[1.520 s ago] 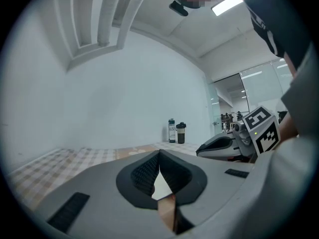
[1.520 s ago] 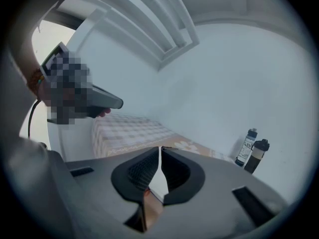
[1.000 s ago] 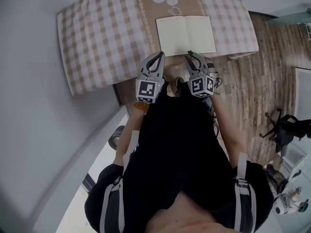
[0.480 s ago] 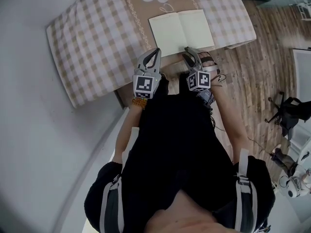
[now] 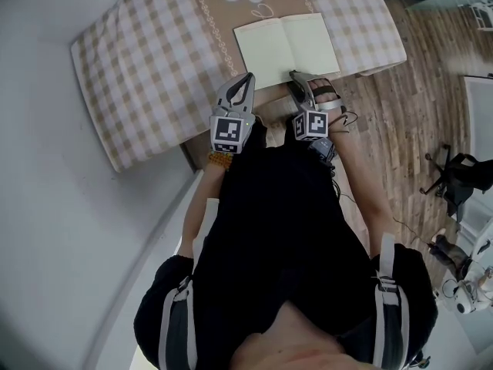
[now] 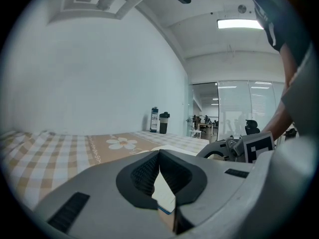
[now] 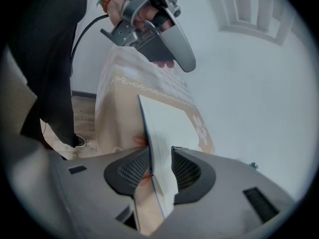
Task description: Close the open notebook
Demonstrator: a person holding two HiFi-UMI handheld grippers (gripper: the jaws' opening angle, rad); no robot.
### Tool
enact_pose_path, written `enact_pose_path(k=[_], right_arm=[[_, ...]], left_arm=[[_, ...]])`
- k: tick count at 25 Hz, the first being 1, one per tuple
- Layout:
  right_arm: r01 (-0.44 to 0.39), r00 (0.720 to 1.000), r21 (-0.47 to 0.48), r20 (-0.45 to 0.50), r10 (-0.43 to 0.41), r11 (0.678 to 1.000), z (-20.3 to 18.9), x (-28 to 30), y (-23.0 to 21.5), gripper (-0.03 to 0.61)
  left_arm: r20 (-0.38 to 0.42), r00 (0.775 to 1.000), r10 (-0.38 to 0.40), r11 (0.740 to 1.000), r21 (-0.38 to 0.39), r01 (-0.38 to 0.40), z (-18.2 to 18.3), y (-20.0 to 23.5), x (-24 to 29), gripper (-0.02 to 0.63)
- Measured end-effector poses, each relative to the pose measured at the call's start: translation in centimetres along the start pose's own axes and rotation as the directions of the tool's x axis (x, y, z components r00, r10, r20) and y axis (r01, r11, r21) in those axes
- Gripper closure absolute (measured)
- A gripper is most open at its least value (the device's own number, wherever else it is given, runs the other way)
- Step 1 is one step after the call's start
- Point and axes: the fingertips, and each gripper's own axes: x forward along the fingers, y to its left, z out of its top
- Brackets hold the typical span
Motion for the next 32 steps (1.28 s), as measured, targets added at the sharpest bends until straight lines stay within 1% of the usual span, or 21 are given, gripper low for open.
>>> enact_pose_path(k=[4, 7, 9, 11, 13, 16, 18, 19, 20, 21, 22, 23, 25, 28, 30, 31, 32], right_arm=[[0.011, 1.0, -0.031, -0.002, -0.011, 0.999, 0.1, 0.1, 0.0, 0.433], [0.032, 0.999, -0.075, -0.008, -0.033, 0.997, 0.2, 0.2, 0.0, 0.434], [0.046, 0.999, -0.102, -0.008, -0.047, 0.994, 0.4, 0.3, 0.4, 0.465], [0.066, 0.998, -0.105, -0.004, -0.067, 0.992, 0.4, 0.4, 0.8, 0.531], [0.085, 0.996, -0.074, -0.001, -0.086, 0.994, 0.3, 0.3, 1.0, 0.538], [0.093, 0.996, -0.008, 0.004, -0.093, 0.996, 0.2, 0.0, 0.7, 0.545], [0.097, 0.995, 0.032, 0.013, -0.097, 0.995, 0.2, -0.1, 0.4, 0.548], [0.097, 0.995, 0.051, 0.016, -0.098, 0.994, 0.2, -0.2, 0.3, 0.549], [0.097, 0.995, 0.068, 0.019, -0.098, 0.993, 0.2, -0.3, 0.2, 0.551], [0.095, 0.995, 0.084, 0.021, -0.097, 0.992, 0.1, -0.4, 0.2, 0.551], [0.094, 0.995, 0.096, 0.024, -0.097, 0.991, 0.1, -0.4, 0.1, 0.551], [0.092, 0.995, 0.107, 0.025, -0.096, 0.99, 0.1, -0.4, 0.1, 0.551], [0.091, 0.995, 0.124, 0.027, -0.095, 0.988, 0.1, -0.5, 0.1, 0.551], [0.093, 0.995, 0.138, 0.033, -0.098, 0.986, 0.2, -0.6, -0.1, 0.551], [0.093, 0.995, 0.145, 0.034, -0.099, 0.985, 0.4, -0.2, -0.8, 0.551], [0.092, 0.995, 0.148, 0.034, -0.098, 0.985, 0.5, 0.2, -1.3, 0.551], [0.09, 0.995, 0.151, 0.033, -0.096, 0.984, 0.6, 0.5, -1.6, 0.551]], left_arm=[[0.001, 1.0, 0.006, 1.0, -0.003, -0.006, 0.0, 0.1, -0.3, 0.597], [-0.005, 1.0, 0.0, 1.0, -0.002, 0.0, -0.2, 0.1, -0.5, 0.598], [-0.012, 1.0, -0.002, 1.0, -0.006, 0.002, -0.5, 0.3, -0.7, 0.598], [-0.021, 1.0, -0.006, 1.0, -0.022, 0.006, -0.7, 0.4, -0.7, 0.597], [-0.033, 0.999, -0.012, 0.998, -0.061, 0.01, -1.0, 0.7, -0.8, 0.597], [-0.064, 0.998, -0.024, 0.989, -0.144, 0.014, -1.7, 1.3, -0.8, 0.597], [-0.091, 0.995, -0.04, 0.978, -0.209, 0.02, -2.4, 1.7, -0.7, 0.597], [-0.104, 0.993, -0.057, 0.968, -0.25, 0.029, -2.7, 1.8, -0.5, 0.597], [-0.114, 0.99, -0.084, 0.952, -0.304, 0.046, -3.1, 1.8, -0.3, 0.558], [-0.119, 0.986, -0.117, 0.927, -0.37, 0.065, -3.4, 1.7, 0.0, 0.516], [-0.12, 0.982, -0.149, 0.892, -0.445, 0.081, -3.7, 1.7, 0.4, 0.47], [-0.115, 0.978, -0.173, 0.85, -0.518, 0.09, -3.9, 1.8, 0.7, 0.442], [-0.096, 0.975, -0.199, 0.766, -0.636, 0.093, -4.2, 2.3, 1.5, 0.442], [-0.073, 0.974, -0.213, 0.659, -0.747, 0.088, -4.4, 3.4, 2.8, 0.442], [-0.073, 0.973, -0.217, 0.602, -0.795, 0.075, -4.6, 4.8, 4.0, 0.442], [-0.081, 0.971, -0.224, 0.581, -0.811, 0.067, -4.6, 5.4, 4.7, 0.442], [-0.09, 0.968, -0.235, 0.566, -0.822, 0.061, -4.6, 5.8, 5.3, 0.442]])
